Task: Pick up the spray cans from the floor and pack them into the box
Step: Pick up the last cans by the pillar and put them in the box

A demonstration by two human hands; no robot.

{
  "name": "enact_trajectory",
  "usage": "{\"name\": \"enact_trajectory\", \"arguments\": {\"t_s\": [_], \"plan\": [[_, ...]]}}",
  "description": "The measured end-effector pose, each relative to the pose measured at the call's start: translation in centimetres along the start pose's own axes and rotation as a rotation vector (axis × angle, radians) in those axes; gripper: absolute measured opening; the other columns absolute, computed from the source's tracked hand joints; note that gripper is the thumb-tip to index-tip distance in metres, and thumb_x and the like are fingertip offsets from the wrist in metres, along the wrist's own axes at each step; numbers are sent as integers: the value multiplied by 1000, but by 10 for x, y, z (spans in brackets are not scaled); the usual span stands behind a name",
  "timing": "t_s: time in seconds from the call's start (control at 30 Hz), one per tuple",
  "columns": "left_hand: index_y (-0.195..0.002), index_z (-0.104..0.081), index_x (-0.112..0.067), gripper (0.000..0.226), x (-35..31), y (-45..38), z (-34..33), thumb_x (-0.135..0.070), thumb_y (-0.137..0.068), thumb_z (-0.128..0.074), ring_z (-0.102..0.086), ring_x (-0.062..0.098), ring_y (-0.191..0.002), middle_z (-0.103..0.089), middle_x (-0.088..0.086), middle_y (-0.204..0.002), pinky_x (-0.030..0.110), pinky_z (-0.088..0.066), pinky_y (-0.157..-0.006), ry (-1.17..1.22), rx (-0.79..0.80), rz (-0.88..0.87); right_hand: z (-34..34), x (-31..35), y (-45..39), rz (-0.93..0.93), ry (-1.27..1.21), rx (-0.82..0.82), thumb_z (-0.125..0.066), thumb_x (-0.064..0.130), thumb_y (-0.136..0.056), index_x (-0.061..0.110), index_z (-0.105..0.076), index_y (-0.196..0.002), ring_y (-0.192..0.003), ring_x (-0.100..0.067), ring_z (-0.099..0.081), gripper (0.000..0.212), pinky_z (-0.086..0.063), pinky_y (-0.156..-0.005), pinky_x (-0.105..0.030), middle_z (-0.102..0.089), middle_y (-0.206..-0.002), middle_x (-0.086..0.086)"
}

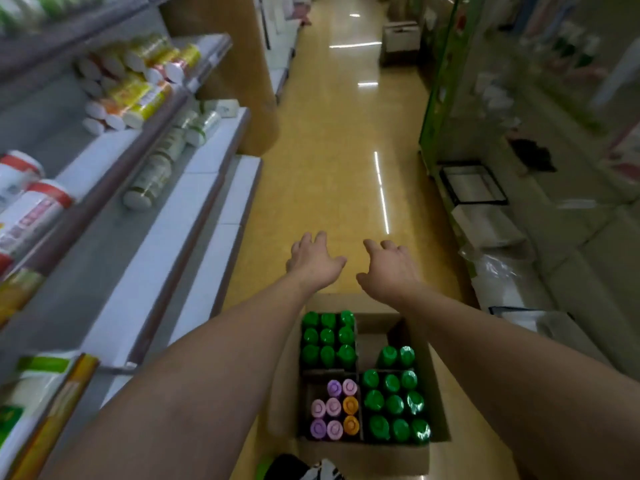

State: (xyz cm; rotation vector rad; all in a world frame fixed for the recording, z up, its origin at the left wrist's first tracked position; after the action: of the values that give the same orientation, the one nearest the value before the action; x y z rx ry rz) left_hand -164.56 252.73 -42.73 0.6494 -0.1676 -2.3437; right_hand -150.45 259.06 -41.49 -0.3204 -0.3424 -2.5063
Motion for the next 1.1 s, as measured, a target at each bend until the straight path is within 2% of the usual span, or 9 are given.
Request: {"name": "enact_trajectory", "arguments": {"t_s": [0.1,0.23,0.47,0.6,0.73,0.9,1.1], "plan": [[-158,-19,-21,82,-15,25,9,-55,-93,-55,-15,32,-150,-15,9,-165,51,-26,-118,16,-86,54,23,-3,4,112,24,-21,-61,41,-90,25,-35,-149,-128,-37,-42,67,-42,-100,-45,-46,-143,-13],[-158,-18,-20,82,-12,71,9,-54,-93,-56,-15,32,-150,-14,11,-164,52,-26,-118,53,-145,166,26,2,19,238,51,42,-60,40,-90,24,-36,-148,-127,-39,-41,64,-42,-99,-46,-45,-143,-14],[-157,-20,-23,83,62,166,20,-55,-90,-57,-15,34,-150,-14,10,-165,53,-28,-116,109,-273,417,2,57,76,512,72,163,-60,38,-91,24,-33,-149,-125,-38,-42,66,-43,-94,-45,-43,-144,-14],[-154,-27,-21,83,103,223,29,-59,-88,-57,-22,35,-147,-24,14,-161,52,-31,-114,111,-337,529,-14,97,115,638,80,192,-60,38,-91,24,-34,-148,-125,-36,-42,65,-43,-93,-45,-43,-145,-12],[-155,-29,-19,80,134,290,26,-52,-89,-61,-22,35,-147,-24,12,-162,46,-32,-115,153,-411,624,-33,139,166,775,105,226,-59,37,-91,24,-30,-151,-129,-36,-39,68,-43,-96,-47,-42,-147,-13],[-157,-22,-21,81,184,384,7,-52,-91,-58,-15,36,-149,-18,11,-164,47,-27,-117,219,-432,779,-68,184,251,929,155,302,-59,36,-91,24,-28,-153,-134,-37,-37,71,-42,-102,-48,-39,-150,-11],[-158,-21,-21,80,245,514,-21,-50,-93,-59,-16,37,-149,-16,12,-165,49,-26,-118,298,-485,937,-118,223,365,1073,222,353,-60,40,-91,23,-30,-152,-133,-36,-39,70,-43,-101,-46,-41,-149,-10]]}}
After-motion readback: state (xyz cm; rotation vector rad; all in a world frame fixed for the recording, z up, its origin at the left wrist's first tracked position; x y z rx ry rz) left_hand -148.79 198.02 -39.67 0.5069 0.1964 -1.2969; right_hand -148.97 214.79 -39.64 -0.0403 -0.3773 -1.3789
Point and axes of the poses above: each hand's wrist, its own y-axis away from the middle knuckle, its own z-axis out of the back of the hand, x = y × z, the point moved 6 cm from there along -y, towards the middle knuckle
